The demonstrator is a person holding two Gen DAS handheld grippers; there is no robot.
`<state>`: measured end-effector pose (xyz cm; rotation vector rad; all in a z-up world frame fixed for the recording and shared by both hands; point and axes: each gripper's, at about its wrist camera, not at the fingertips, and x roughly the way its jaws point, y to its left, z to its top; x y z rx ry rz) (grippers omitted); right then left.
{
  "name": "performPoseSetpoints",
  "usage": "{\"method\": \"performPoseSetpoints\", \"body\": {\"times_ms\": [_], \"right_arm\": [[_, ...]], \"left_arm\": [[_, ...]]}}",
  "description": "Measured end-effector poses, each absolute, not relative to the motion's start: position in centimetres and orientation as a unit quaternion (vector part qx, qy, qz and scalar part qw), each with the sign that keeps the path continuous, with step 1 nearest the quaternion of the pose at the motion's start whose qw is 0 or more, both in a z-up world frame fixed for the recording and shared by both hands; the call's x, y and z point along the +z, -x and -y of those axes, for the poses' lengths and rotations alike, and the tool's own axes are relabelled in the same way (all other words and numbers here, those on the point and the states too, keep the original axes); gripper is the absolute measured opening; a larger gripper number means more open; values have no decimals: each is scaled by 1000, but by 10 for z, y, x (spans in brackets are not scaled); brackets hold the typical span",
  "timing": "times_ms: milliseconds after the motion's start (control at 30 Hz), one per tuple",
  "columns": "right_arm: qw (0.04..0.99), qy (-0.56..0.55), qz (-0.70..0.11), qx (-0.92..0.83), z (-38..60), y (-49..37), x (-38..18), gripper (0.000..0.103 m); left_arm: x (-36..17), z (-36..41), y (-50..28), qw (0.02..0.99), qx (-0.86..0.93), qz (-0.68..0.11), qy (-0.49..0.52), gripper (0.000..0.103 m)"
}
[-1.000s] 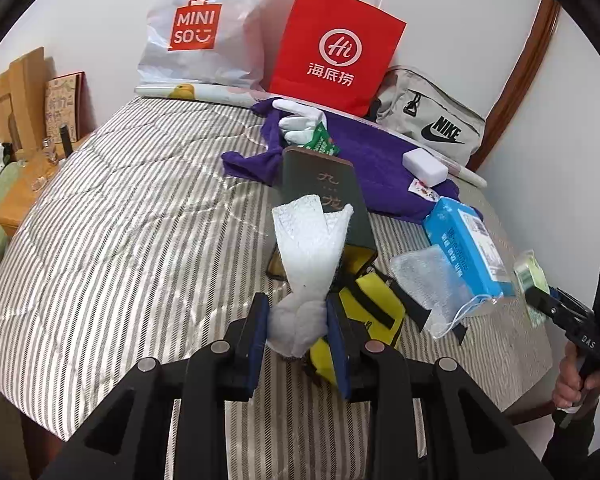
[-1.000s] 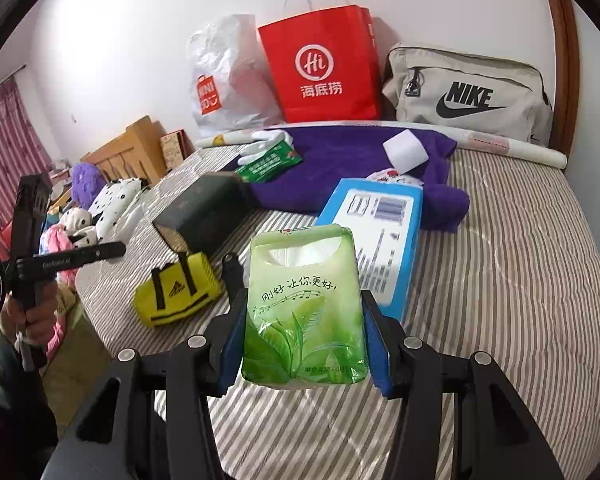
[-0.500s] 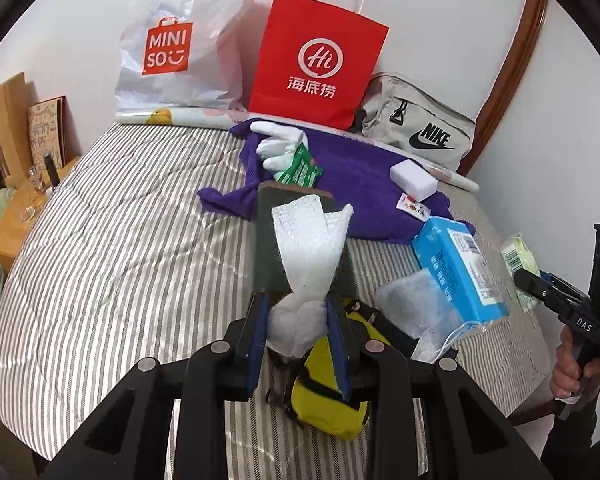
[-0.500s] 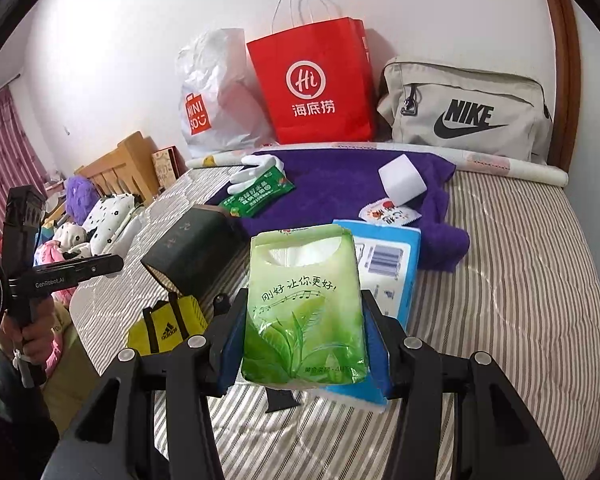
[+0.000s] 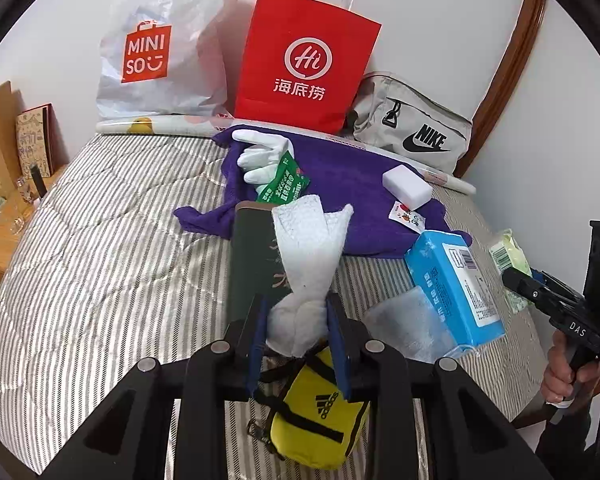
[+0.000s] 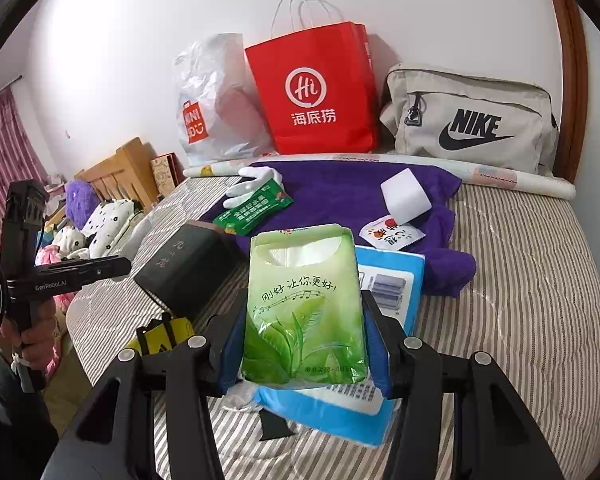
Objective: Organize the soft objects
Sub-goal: 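Lift the tissue pack with the right tool while the left tool pulls the mesh cloth from the yellow pouch, then carry the tissue pack onto the towel and open the right tool while the left tool releases the mesh cloth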
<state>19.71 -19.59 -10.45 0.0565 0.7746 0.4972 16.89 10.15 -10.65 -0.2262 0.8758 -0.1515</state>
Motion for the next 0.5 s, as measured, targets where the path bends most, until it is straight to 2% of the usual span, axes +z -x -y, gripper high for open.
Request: {"method": "performPoseSetpoints", "body": {"times_ms": [500], "right_arm": [[901, -31, -377, 213, 202, -244, -113, 52]], "left_arm": [[-111, -91, -213, 891, -85, -435, 100, 27]]}}
